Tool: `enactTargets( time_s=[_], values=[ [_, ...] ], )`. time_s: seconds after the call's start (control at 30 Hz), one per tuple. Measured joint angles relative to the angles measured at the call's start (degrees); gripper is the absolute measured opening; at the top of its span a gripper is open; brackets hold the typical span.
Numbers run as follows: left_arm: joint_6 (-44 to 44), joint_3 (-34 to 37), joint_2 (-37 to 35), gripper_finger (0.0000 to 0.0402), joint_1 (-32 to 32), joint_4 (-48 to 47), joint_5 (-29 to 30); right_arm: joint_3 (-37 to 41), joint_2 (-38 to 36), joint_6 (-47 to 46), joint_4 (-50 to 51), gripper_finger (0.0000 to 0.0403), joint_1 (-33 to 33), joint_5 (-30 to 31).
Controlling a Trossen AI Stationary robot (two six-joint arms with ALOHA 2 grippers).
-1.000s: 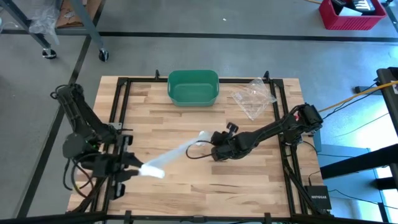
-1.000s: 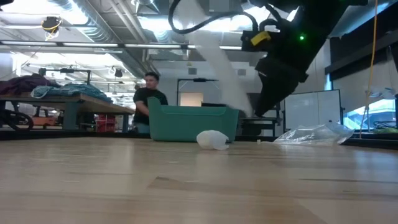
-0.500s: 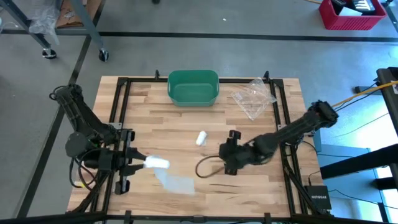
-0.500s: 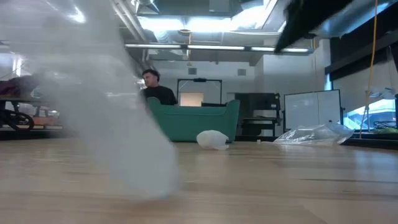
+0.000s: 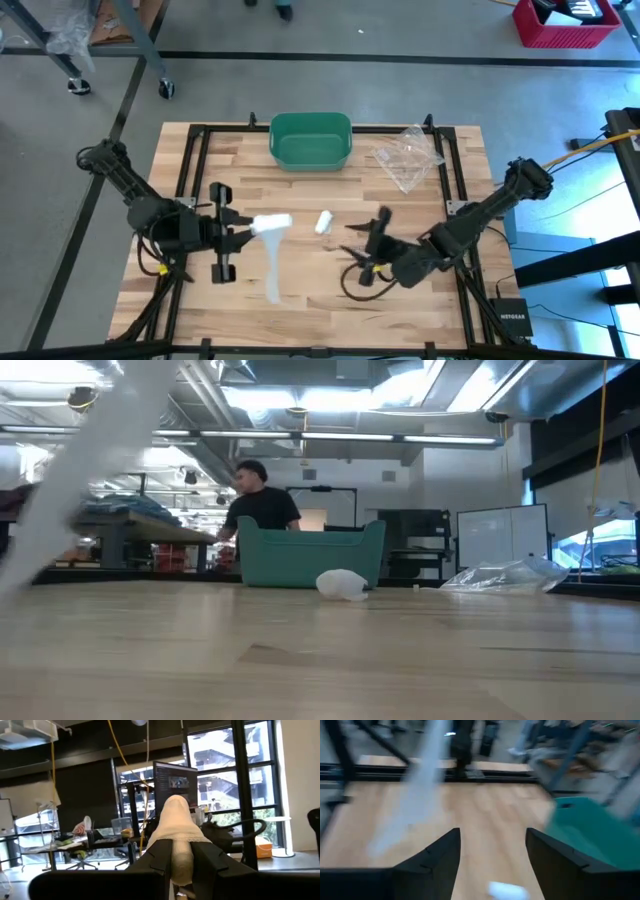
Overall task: Roll bandage
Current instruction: Roll the bottom white bandage
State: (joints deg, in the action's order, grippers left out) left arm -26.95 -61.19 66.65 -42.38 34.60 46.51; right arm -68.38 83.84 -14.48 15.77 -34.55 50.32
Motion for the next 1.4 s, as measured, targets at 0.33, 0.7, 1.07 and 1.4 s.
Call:
enactTargets(
  time_s=[0.33,0.7,1.07,1.4],
  values=[
    [-0.22,0.0,1.49,0.0041,0.95,-1.22,-2.83,0.11,16.59,7.95,-34.5,0.0225,8.76,-17.57],
    [0.17,0.02,1.49,0.0041,0.82,-2.81,-2.85,-2.95,22.81,12.39,-45.69,0.0225,13.8,-25.89],
    [2.32,0.02,1.39,0.0041,-0.47,-6.19,-2.84,-5.25,23.72,21.02,-40.51,0.0063,13.91,-26.8],
    [1.07,0.02,1.34,0.0041,-3.87,-6.73,-2.83,-5.22,23.57,24.61,-39.35,0.0022,14.0,-27.04]
  ],
)
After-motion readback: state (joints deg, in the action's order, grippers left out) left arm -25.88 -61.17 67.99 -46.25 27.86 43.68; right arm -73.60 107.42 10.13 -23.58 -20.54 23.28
